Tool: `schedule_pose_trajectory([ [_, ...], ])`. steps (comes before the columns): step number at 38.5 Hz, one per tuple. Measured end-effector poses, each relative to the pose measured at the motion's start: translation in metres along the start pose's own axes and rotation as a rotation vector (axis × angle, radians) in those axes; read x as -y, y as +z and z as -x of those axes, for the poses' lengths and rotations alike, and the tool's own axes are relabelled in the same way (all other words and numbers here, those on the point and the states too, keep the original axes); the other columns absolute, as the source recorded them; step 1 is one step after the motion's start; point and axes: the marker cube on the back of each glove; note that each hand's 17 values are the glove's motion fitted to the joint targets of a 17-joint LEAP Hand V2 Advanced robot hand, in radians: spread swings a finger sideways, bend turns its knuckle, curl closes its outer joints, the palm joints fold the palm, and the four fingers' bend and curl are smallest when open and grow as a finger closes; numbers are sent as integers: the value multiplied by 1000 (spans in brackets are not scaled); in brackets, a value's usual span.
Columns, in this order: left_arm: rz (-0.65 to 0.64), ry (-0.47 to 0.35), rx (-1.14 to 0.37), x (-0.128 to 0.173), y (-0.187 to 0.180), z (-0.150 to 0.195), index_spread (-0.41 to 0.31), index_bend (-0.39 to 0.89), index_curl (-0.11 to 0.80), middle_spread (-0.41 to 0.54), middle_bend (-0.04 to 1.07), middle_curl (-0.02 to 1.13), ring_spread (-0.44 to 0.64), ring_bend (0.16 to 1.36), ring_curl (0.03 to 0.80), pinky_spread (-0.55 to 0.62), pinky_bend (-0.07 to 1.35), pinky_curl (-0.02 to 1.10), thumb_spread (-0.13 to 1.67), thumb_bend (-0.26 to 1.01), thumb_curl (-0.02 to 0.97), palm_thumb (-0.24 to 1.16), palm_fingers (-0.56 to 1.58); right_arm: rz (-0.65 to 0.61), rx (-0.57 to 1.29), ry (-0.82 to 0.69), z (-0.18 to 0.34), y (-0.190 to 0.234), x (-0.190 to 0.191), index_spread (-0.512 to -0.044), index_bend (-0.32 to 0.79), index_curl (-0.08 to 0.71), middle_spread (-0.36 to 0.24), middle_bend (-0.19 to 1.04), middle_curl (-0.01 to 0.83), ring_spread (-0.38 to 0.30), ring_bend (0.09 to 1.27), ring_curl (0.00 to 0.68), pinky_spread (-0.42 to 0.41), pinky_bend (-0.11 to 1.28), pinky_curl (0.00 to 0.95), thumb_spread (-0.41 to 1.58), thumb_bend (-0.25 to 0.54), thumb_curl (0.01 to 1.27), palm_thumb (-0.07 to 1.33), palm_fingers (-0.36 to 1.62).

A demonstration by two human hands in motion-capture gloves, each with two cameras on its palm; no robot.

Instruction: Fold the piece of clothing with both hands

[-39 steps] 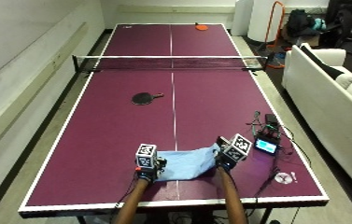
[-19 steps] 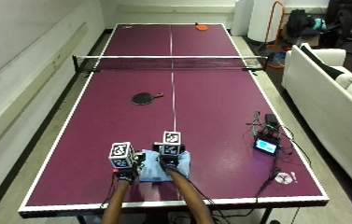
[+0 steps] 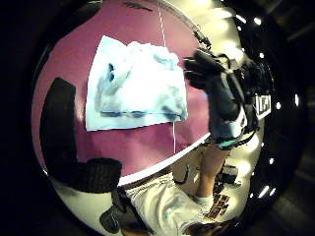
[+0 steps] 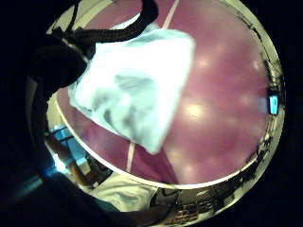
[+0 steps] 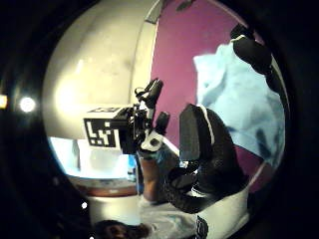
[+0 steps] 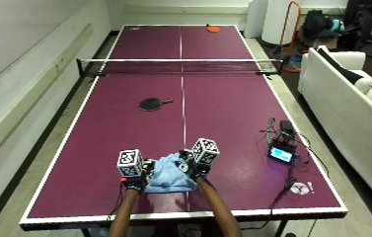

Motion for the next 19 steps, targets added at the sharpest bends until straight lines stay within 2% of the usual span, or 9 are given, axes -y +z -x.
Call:
schedule_pose_trajectory([
  [4,-19,8,32,15,8,-6,-89,115,254,-13,192,379,100,638,327,439,340,351,1578,176,244,411,349,-131,-243,23,-27,-49,-15,-311,151,187,-128,305,444,-134,597,428,5,424,401,1125,-37,385,680,739],
  [6,-34,22,43,18,8,-13,-89,115,253,-12,192,380,100,638,327,439,341,350,1578,176,246,410,349,-154,-388,64,-44,-68,-22,-316,179,205,-113,286,437,-109,528,403,60,401,391,1160,-28,377,667,685],
  [10,-48,45,16,14,1,-33,-89,121,254,-15,187,378,100,645,326,438,336,348,1578,178,249,408,356,-196,-616,168,-105,-87,-12,-322,173,233,-90,227,422,-71,466,385,130,403,389,1212,-31,355,619,621],
  [12,-48,49,1,12,-1,-41,-91,122,255,-22,191,379,93,645,326,438,330,346,1580,183,252,415,364,-235,-664,204,-119,-98,-16,-327,171,243,-83,178,407,-51,423,369,155,423,389,1231,-35,342,587,561],
  [16,-84,55,13,-3,-23,-64,-92,121,256,-25,190,380,93,644,326,438,328,345,1578,188,258,422,365,-269,-647,233,-119,-116,-31,-332,173,260,-67,167,392,-18,380,351,194,413,379,1262,-25,327,562,536],
  [19,-74,75,4,9,-6,-65,-93,121,256,-27,190,380,96,642,325,438,327,344,1577,191,260,424,364,-273,-620,234,-118,-120,-34,-334,166,269,-60,166,384,-3,365,341,211,411,372,1278,-20,319,552,541],
])
